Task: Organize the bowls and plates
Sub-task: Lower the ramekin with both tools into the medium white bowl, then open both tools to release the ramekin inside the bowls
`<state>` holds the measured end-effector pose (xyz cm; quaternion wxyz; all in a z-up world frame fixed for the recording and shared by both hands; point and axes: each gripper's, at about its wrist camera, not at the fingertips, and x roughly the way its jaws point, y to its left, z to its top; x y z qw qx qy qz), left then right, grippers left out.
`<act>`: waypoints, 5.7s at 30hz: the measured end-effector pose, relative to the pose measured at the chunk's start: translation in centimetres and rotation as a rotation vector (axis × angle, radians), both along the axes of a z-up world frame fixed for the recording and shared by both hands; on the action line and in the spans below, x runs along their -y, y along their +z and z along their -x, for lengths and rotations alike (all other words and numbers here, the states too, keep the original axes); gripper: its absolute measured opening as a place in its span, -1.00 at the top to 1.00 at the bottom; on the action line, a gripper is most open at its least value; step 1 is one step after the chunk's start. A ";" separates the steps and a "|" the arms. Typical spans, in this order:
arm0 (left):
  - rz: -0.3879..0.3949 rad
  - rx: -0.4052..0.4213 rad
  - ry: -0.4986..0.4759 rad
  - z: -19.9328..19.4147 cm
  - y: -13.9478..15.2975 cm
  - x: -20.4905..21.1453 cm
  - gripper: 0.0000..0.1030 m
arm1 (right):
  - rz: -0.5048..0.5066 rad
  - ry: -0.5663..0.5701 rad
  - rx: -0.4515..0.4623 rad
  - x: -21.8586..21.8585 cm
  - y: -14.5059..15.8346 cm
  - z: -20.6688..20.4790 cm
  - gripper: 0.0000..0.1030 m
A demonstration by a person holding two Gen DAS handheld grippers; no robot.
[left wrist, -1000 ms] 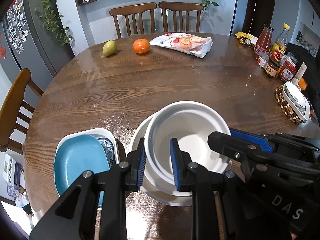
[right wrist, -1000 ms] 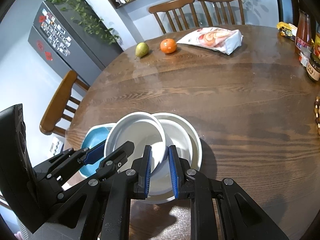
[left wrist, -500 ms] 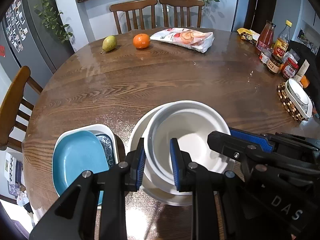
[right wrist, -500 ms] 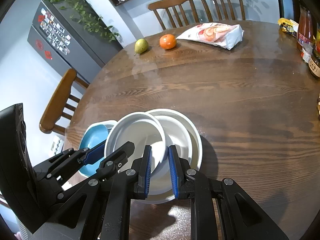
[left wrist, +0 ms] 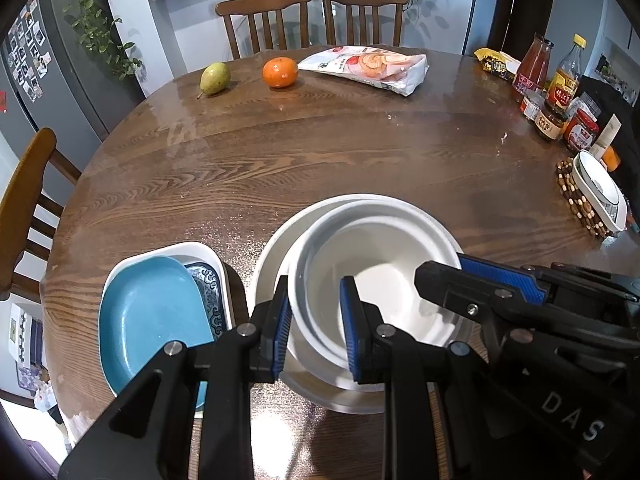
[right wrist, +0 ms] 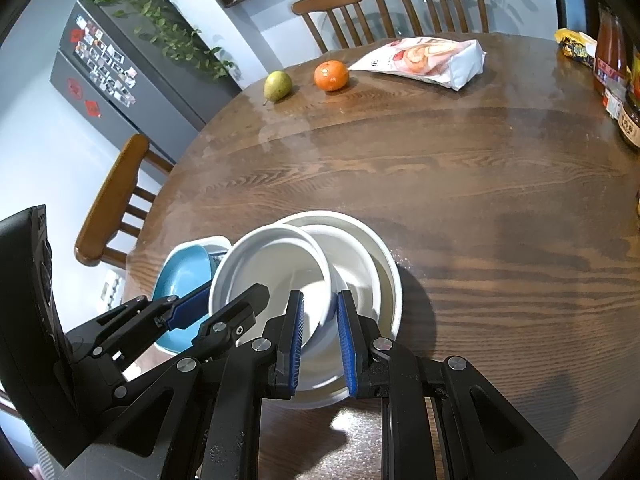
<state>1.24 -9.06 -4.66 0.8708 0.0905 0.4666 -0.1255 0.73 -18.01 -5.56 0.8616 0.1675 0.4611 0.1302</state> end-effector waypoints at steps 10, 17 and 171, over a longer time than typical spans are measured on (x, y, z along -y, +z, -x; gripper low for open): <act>-0.010 -0.018 -0.001 -0.3 -0.4 0.2 0.60 | -0.001 0.001 -0.018 0.0 -0.4 -0.4 0.61; -0.017 -0.030 -0.001 -0.5 -0.7 0.3 0.60 | -0.003 0.002 -0.031 0.1 -0.8 -0.7 0.61; -0.033 0.006 0.041 0.4 0.3 -0.3 -0.40 | 0.114 -0.018 0.006 -0.3 0.4 0.1 0.20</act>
